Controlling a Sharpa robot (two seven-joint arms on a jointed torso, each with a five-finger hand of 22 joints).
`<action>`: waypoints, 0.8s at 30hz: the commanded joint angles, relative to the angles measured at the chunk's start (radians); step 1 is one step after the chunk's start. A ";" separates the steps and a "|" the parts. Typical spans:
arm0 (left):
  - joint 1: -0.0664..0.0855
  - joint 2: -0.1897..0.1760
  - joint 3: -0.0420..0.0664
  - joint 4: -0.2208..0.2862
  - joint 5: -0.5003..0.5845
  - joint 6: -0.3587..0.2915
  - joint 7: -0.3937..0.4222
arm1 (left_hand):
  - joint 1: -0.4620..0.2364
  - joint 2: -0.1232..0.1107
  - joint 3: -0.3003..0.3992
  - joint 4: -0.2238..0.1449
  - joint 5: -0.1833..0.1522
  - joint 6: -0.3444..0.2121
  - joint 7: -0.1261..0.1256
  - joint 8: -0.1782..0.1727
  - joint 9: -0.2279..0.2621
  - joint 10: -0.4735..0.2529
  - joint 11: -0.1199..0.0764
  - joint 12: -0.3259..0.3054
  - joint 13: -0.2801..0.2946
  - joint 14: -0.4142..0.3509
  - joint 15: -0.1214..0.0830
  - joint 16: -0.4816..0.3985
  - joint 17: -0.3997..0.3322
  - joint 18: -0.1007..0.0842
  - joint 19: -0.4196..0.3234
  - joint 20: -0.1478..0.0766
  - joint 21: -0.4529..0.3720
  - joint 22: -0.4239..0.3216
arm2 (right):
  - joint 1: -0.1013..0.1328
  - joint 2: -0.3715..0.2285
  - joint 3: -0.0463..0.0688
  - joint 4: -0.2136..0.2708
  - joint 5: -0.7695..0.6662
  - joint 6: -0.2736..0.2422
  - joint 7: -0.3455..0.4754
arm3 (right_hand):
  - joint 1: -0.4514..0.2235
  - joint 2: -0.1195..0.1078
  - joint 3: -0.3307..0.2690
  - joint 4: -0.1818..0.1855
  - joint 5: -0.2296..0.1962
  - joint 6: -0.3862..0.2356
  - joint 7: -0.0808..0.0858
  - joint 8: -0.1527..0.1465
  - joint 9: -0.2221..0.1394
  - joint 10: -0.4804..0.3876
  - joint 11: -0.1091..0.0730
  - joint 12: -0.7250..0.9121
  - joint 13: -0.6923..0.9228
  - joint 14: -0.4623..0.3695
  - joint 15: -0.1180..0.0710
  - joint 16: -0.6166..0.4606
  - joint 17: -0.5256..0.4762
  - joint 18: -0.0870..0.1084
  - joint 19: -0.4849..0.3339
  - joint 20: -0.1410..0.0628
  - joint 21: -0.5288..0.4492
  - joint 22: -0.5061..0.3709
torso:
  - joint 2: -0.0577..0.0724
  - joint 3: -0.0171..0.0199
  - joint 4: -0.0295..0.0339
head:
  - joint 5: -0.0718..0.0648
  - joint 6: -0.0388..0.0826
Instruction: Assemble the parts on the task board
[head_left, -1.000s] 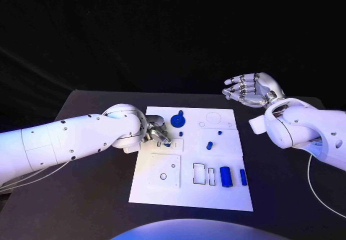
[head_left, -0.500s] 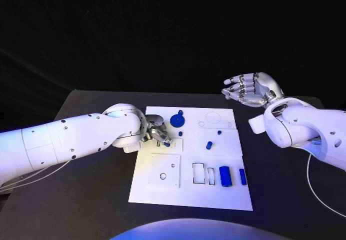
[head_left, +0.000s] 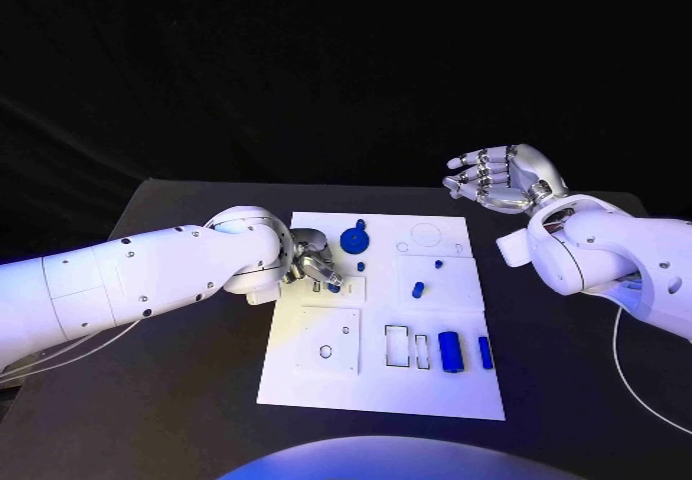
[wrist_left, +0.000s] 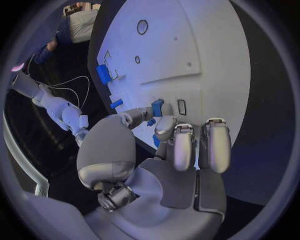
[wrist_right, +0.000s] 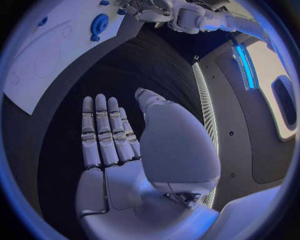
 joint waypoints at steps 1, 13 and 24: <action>-0.004 0.005 -0.003 0.003 0.014 0.032 0.003 | 0.000 0.009 -0.027 0.014 -0.005 0.025 -0.028 -0.005 -0.002 0.007 0.001 0.005 0.001 0.077 -0.010 0.002 0.165 -0.011 0.000 -0.006 0.004 0.035 | -0.001 0.001 0.000 0.000 -0.001 0.014 0.009 | -0.012 -0.001 -0.005 0.000 -0.004 -0.005 0.017 -0.004 -0.001 0.001 0.007 -0.002 -0.002 0.001 0.006 -0.004 -0.002 0.005 0.000 0.006 -0.006 -0.002 | 0.000 0.0002 -0.0003 | 0.000 0.000; -0.004 0.006 -0.003 0.001 0.014 0.031 0.003 | -0.003 0.012 -0.135 0.058 -0.014 0.037 -0.028 -0.015 -0.005 0.007 0.000 0.007 0.006 0.077 -0.010 0.002 0.165 -0.012 0.002 -0.007 0.003 0.037 | -0.001 0.001 0.000 0.000 -0.001 0.010 0.011 | -0.014 0.000 -0.011 -0.001 -0.004 -0.005 0.017 -0.004 -0.002 0.001 0.008 -0.001 -0.008 -0.006 0.008 -0.012 -0.006 0.004 -0.004 0.008 -0.012 -0.010 | 0.000 0.0003 -0.0005 | 0.000 0.000; -0.004 0.006 -0.003 -0.004 0.013 0.029 0.002 | -0.002 0.017 -0.179 0.083 -0.019 0.040 -0.028 -0.021 -0.007 0.006 0.001 0.006 0.006 0.077 -0.010 0.002 0.165 -0.012 0.002 -0.007 0.002 0.038 | -0.002 0.001 0.000 -0.001 -0.001 0.010 0.012 | -0.016 0.002 -0.016 -0.001 -0.004 -0.005 0.018 -0.005 -0.003 0.000 0.009 0.000 -0.013 -0.010 0.010 -0.018 -0.008 0.003 -0.007 0.009 -0.016 -0.015 | 0.000 0.0001 -0.0004 | -0.001 0.000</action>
